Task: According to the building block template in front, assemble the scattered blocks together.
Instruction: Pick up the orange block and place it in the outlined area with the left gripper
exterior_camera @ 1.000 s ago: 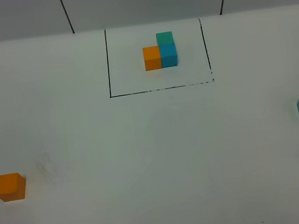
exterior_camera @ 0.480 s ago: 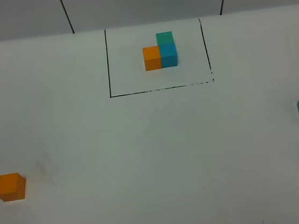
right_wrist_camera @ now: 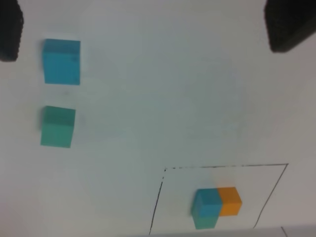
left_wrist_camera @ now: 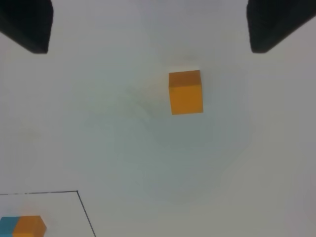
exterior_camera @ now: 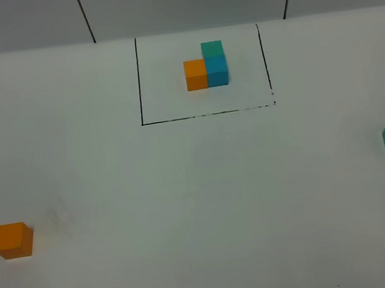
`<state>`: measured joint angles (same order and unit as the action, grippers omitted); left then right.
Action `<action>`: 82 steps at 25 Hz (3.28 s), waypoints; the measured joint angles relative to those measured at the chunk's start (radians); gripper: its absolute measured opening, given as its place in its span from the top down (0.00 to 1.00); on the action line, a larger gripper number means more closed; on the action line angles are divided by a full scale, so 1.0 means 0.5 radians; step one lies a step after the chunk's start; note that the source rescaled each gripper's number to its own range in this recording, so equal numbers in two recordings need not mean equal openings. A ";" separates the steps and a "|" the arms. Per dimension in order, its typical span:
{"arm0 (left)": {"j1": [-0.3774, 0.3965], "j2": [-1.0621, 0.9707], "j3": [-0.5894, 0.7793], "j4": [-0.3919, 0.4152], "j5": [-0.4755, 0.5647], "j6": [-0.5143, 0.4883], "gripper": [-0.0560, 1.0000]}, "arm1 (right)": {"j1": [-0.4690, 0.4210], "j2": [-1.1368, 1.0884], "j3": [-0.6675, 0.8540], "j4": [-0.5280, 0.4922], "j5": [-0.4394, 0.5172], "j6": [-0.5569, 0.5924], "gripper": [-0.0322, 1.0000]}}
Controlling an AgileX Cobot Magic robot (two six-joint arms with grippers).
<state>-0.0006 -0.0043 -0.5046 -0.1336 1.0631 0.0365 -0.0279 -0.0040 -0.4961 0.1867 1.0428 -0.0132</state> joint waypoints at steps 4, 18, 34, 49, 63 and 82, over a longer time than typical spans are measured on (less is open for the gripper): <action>0.000 0.000 0.000 0.000 0.000 0.000 0.29 | 0.000 0.000 0.000 0.001 0.000 -0.014 0.00; 0.000 0.157 0.000 0.099 0.000 -0.095 0.29 | 0.000 0.000 0.000 0.005 0.004 -0.037 0.00; 0.000 2.075 -0.485 0.341 -0.206 -0.171 0.28 | 0.000 0.000 0.000 0.007 0.006 -0.037 0.00; 0.000 2.960 -0.518 0.234 -0.539 -0.174 0.09 | 0.000 0.000 0.000 0.007 0.008 -0.037 0.01; 0.000 3.345 -0.503 0.236 -0.826 -0.174 0.09 | 0.000 0.000 0.000 0.007 0.010 -0.037 0.05; 0.000 3.488 -0.428 0.195 -1.003 -0.177 0.67 | 0.000 0.000 0.000 0.007 0.011 -0.037 0.11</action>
<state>-0.0006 1.7395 -0.7184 -0.0359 0.5617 -0.0518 -0.0279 -0.0040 -0.4961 0.1903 1.0485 -0.0319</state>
